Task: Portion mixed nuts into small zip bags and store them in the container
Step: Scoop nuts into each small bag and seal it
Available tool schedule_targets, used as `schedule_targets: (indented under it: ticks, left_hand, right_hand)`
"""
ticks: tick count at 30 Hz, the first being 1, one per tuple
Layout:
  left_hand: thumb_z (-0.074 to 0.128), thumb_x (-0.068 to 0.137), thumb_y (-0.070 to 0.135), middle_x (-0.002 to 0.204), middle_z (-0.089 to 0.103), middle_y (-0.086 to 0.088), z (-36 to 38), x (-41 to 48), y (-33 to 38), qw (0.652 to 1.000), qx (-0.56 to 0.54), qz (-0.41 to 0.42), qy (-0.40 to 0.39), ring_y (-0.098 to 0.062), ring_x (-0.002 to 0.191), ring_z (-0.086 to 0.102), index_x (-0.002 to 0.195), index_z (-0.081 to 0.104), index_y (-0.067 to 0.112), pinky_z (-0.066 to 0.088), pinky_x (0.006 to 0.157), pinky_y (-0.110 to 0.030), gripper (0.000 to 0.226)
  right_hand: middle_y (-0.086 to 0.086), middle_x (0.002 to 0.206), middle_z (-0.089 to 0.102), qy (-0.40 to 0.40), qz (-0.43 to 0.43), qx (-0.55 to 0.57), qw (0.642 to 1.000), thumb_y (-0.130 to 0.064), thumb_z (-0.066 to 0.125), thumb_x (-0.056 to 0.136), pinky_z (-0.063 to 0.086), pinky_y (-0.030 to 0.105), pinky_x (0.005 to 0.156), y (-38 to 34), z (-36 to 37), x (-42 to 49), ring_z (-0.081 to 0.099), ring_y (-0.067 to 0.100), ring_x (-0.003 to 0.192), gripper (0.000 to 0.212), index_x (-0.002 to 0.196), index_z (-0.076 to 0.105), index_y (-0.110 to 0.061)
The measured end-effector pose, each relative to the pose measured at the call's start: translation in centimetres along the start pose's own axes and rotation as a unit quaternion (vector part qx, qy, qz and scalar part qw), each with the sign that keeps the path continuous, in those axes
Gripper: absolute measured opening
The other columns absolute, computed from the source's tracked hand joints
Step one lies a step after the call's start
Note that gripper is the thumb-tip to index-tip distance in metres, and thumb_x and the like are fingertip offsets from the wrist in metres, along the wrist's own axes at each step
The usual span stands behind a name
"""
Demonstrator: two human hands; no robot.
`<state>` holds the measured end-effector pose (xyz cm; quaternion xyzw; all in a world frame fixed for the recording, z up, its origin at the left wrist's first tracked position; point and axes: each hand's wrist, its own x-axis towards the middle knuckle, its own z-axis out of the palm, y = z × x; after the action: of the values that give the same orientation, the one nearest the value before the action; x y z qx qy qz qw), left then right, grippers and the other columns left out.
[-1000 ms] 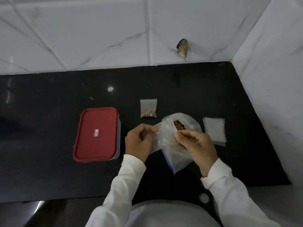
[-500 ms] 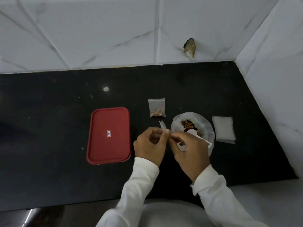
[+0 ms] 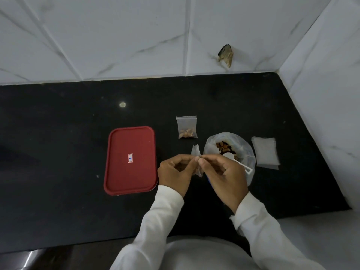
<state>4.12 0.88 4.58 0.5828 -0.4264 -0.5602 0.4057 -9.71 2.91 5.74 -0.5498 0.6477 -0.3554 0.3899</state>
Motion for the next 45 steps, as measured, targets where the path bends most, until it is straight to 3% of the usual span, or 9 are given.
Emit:
schedule_targets:
  ticks: [6,14,19,23,29,32,34,38,45]
  left_hand:
    - [0.074,0.084,0.022,0.074,0.073,0.008,0.3,0.3,-0.1,0.992,0.112,0.058,0.008,-0.005,0.069,0.069,0.082,0.073,0.027,0.058,0.070,-0.022,0.006]
    - [0.078,0.078,0.020,0.064,0.061,0.020,0.2,1.2,1.0,0.945,0.269,0.173,0.070,0.001,0.059,0.063,0.078,0.071,0.024,0.051,0.059,-0.009,0.009]
    - [0.079,0.079,0.021,0.068,0.064,0.019,1.2,0.9,1.5,0.942,0.264,0.206,0.014,0.001,0.068,0.065,0.081,0.073,0.024,0.049,0.063,-0.006,0.006]
    - [0.078,0.079,0.022,0.071,0.067,0.013,1.4,0.7,1.4,0.928,0.297,0.223,0.006,0.000,0.062,0.063,0.083,0.073,0.022,0.050,0.061,-0.008,0.006]
    - [0.076,0.079,0.025,0.062,0.063,0.009,1.4,1.4,1.4,0.887,0.366,0.272,0.078,-0.003,0.053,0.059,0.076,0.068,0.020,0.053,0.052,-0.020,0.010]
    - [0.060,0.086,0.042,0.075,0.066,0.011,1.5,1.3,1.6,0.949,0.219,0.218,0.070,-0.004,0.069,0.065,0.088,0.065,0.028,0.055,0.064,-0.020,0.016]
    - [0.052,0.088,0.056,0.097,0.069,0.006,1.8,1.9,1.1,0.995,0.001,0.083,0.055,-0.008,0.090,0.067,0.106,0.064,0.027,0.056,0.079,-0.027,0.035]
    - [0.045,0.088,0.062,0.126,0.066,-0.009,3.4,3.3,-0.7,0.921,-0.338,-0.195,-0.014,-0.026,0.114,0.064,0.127,0.062,0.022,0.051,0.096,-0.045,0.059]
    - [0.047,0.094,0.052,0.128,0.062,-0.021,4.6,3.7,-1.7,0.855,-0.449,-0.233,-0.115,-0.034,0.115,0.062,0.131,0.060,0.006,0.054,0.087,-0.042,0.061]
  right_hand:
    - [-0.020,0.073,0.062,0.010,0.022,-0.097,0.995,-0.037,0.063,0.089,0.047,0.008,0.067,0.4,-0.6,0.7,0.061,-0.010,0.073,0.011,0.078,0.059,-0.038]
    - [-0.009,0.070,0.065,0.103,-0.047,-0.220,0.969,-0.021,0.073,0.083,0.052,0.020,0.065,0.4,-2.3,1.5,0.060,0.002,0.063,0.009,0.079,0.066,-0.017]
    - [-0.002,0.107,0.065,-0.005,0.055,-0.211,0.976,-0.034,0.074,0.081,0.052,0.029,0.082,0.2,-2.5,2.6,0.064,0.013,0.091,0.046,0.120,0.057,-0.017]
    - [0.000,0.090,0.067,0.038,0.020,-0.203,0.978,-0.018,0.075,0.079,0.046,0.024,0.067,-0.5,-2.7,2.7,0.060,0.014,0.075,0.046,0.121,0.057,-0.014]
    - [0.000,0.121,0.061,-0.076,0.108,-0.264,0.956,-0.025,0.072,0.085,0.051,0.040,0.097,-0.5,-3.8,5.1,0.060,0.016,0.109,0.051,0.130,0.050,-0.025]
    - [-0.010,0.102,0.063,-0.034,0.054,-0.173,0.983,-0.017,0.068,0.086,0.056,0.034,0.087,-1.2,-4.8,4.8,0.062,0.007,0.093,0.034,0.116,0.059,-0.028]
    - [-0.012,0.094,0.065,-0.037,0.036,-0.134,0.990,-0.018,0.065,0.087,0.055,0.030,0.084,-1.8,-5.6,4.8,0.062,0.004,0.089,0.025,0.112,0.062,-0.025]
    - [-0.013,0.100,0.066,-0.069,0.025,-0.108,0.991,-0.021,0.063,0.090,0.056,0.026,0.081,-2.7,-6.0,5.4,0.063,0.001,0.090,0.022,0.111,0.063,-0.026]
    - [-0.010,0.096,0.064,-0.063,0.010,-0.221,0.973,-0.021,0.068,0.084,0.052,0.019,0.072,-3.8,-4.1,4.6,0.060,0.004,0.081,0.027,0.109,0.062,-0.026]
